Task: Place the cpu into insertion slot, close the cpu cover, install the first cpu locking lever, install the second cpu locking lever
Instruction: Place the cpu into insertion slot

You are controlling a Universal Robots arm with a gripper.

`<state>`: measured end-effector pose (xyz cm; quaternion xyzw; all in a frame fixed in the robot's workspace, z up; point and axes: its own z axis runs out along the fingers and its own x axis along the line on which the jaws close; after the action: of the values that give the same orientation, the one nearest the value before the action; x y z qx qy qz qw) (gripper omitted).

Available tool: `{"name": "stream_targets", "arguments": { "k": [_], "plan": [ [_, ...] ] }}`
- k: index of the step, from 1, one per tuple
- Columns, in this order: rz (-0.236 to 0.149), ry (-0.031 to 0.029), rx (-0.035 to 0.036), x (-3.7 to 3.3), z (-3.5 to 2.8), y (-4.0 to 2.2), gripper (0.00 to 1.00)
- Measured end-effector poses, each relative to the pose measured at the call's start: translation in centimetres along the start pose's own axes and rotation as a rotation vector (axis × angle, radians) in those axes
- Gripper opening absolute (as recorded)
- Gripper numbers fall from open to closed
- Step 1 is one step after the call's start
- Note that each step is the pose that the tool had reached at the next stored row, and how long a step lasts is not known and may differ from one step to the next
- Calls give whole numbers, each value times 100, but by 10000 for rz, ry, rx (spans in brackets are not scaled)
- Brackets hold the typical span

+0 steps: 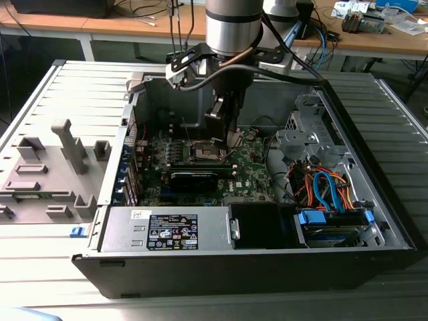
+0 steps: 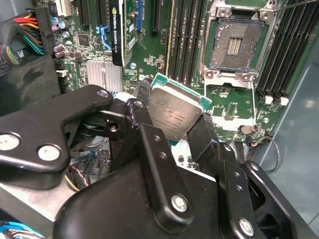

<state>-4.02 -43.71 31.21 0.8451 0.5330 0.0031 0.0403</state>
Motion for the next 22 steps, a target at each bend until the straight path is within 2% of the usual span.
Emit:
{"name": "stream_targets", "arguments": {
  "k": [22],
  "plan": [
    [166, -13, 6, 0, 11, -1, 55]
  ]
}}
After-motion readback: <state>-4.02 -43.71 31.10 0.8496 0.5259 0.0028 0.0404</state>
